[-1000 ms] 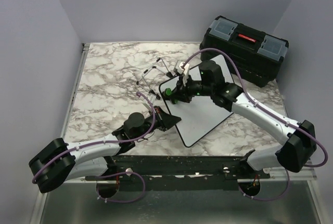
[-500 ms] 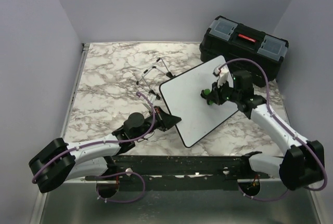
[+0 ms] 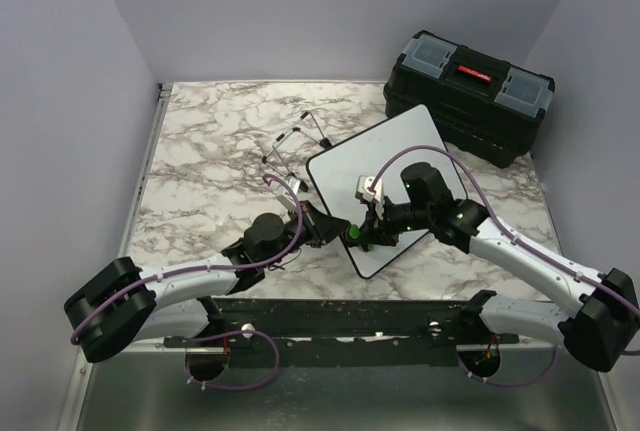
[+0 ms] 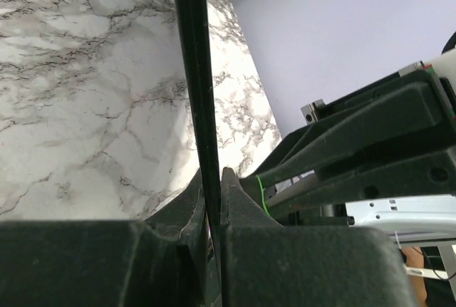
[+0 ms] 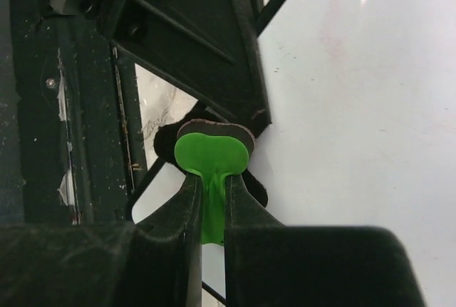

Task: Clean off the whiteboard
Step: Erase the whiteboard at the center of the board.

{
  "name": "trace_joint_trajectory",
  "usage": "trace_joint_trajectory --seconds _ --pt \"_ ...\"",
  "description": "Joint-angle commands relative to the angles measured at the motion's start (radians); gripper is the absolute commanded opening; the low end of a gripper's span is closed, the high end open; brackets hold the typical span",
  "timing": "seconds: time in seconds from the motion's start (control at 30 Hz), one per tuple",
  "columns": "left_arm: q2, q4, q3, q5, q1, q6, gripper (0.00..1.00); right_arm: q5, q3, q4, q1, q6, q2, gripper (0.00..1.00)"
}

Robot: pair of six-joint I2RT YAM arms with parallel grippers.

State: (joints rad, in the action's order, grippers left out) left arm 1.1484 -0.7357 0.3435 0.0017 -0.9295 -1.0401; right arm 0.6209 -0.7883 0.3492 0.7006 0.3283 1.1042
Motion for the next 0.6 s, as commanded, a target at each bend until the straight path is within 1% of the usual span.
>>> trace_joint_trajectory --seconds 0.0,0.03,0.1,0.17,0.23,0.3,0.37,0.4,0.43,0.53,0.57 --pt "-0.026 -0.231 0.055 -0.065 0.003 -0.015 0.0 -0.042 -0.022 0.062 0.039 0.035 0.034 0.01" --pt "-0.03 -0.229 0.053 -0.066 0.003 -0.015 0.0 -0.094 -0.012 0.05 0.039 0.014 0.033 0.01" --pt "-0.043 -0.225 0.05 -0.062 0.003 -0.014 0.0 -0.277 0.026 -0.003 0.027 -0.018 0.014 0.01" --pt "-0.058 -0.214 0.044 -0.059 0.003 -0.012 0.0 -0.394 0.066 -0.076 -0.029 -0.031 -0.021 0.01" --pt "-0.076 -0.205 0.037 -0.059 0.003 -0.009 0.0 -0.473 0.09 -0.142 -0.111 -0.041 -0.051 0.01" --pt "-0.092 -0.192 0.034 -0.062 0.003 -0.008 0.0 -0.544 0.092 -0.196 -0.196 -0.046 -0.048 0.01" --pt "-0.102 -0.183 0.036 -0.069 0.003 -0.008 0.0 -0.574 0.078 -0.207 -0.231 -0.031 -0.018 0.01" --pt "-0.102 -0.183 0.037 -0.073 0.003 -0.009 0.0 -0.561 0.069 -0.199 -0.231 -0.021 -0.002 0.0" --pt "-0.1 -0.185 0.041 -0.075 0.003 -0.012 0.0 -0.502 0.061 -0.179 -0.231 -0.013 0.011 0.01" --pt "-0.084 -0.188 0.062 -0.081 0.002 -0.017 0.0 -0.198 0.031 -0.093 -0.216 0.006 0.03 0.01" --pt "-0.081 -0.188 0.069 -0.084 0.003 -0.017 0.0 -0.125 0.021 -0.055 -0.184 0.02 0.028 0.01"
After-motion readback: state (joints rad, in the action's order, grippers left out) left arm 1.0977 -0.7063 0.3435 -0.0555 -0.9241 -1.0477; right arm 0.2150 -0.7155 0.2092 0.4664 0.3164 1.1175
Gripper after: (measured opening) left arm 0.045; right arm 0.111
